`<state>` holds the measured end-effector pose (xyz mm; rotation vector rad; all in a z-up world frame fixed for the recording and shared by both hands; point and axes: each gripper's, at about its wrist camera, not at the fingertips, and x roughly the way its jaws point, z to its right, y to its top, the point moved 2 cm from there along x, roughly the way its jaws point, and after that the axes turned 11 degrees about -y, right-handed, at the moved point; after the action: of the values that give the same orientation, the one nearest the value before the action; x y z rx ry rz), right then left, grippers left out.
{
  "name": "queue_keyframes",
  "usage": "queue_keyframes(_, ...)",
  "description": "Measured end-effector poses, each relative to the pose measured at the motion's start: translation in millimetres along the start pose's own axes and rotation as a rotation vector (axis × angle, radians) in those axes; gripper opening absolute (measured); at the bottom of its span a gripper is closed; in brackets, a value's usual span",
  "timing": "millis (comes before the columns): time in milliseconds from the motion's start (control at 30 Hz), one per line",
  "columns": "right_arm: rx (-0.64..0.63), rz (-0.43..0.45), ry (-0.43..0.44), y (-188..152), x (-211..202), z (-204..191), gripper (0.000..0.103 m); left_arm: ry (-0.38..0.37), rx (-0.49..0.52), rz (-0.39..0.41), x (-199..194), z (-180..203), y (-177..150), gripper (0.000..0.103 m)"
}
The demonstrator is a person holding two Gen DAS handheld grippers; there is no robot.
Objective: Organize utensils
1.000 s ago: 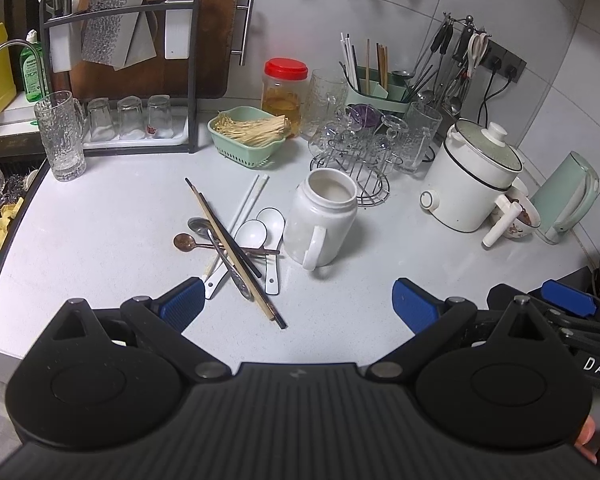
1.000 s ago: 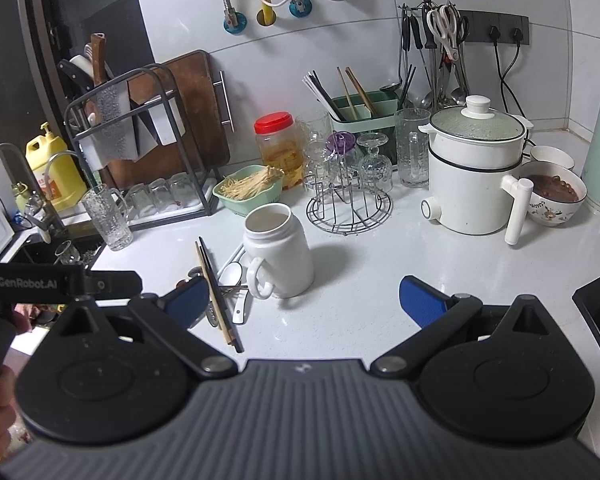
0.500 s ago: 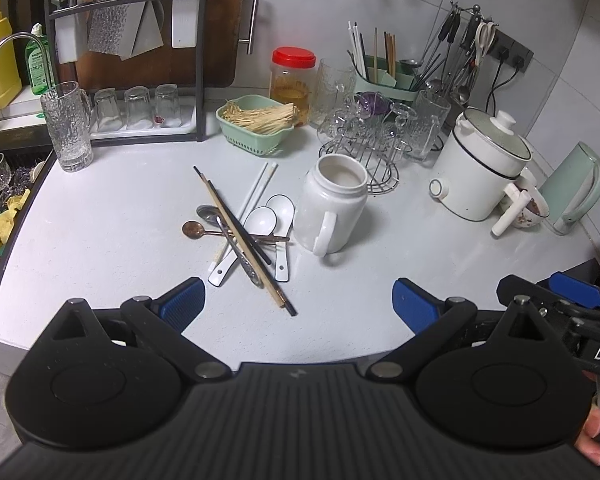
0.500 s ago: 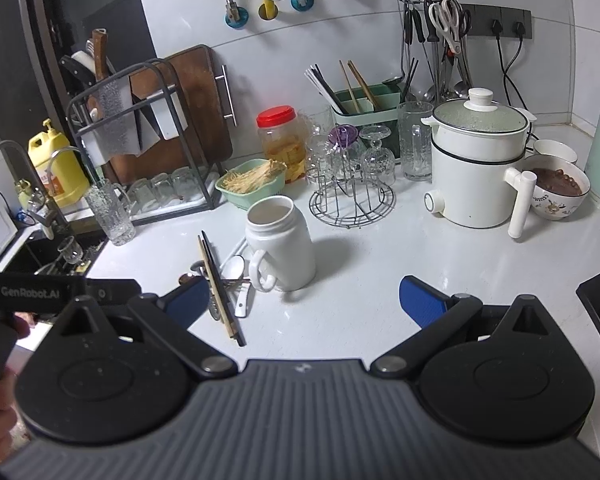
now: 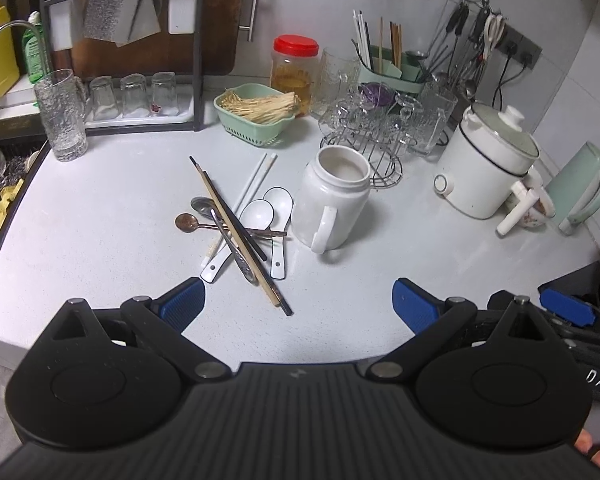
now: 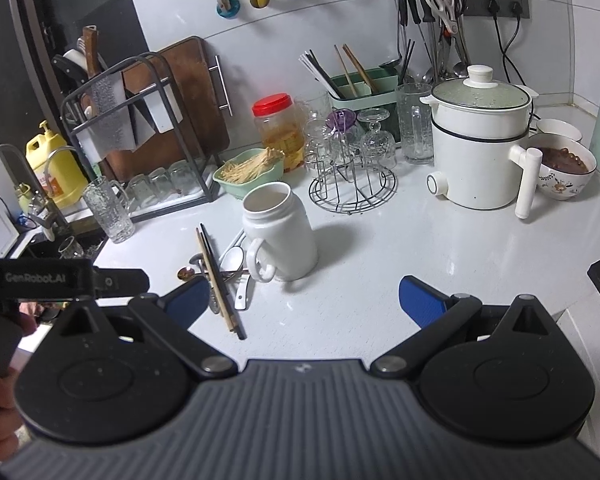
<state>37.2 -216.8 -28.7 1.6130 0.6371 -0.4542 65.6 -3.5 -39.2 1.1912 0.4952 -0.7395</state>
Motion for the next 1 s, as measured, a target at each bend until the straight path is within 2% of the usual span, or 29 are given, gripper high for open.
queue_keyframes(267, 0.017, 0.004, -0.002, -4.4, 16.3, 5.3, 0.101, -0.005, 0.015, -0.033, 23.3, -5.6, 8.6, 0.101)
queue_keyframes(533, 0.008, 0.001, -0.008, -4.1, 27.1, 0.5, 0.101, 0.028, 0.004, -0.052, 36.0, -18.0, 22.9, 0.101)
queue_keyframes(1000, -0.019, -0.054, -0.012, 9.6, 74.0, -37.9, 0.101, 0.035, -0.009, -0.102, 67.5, -73.3, 59.8, 0.101)
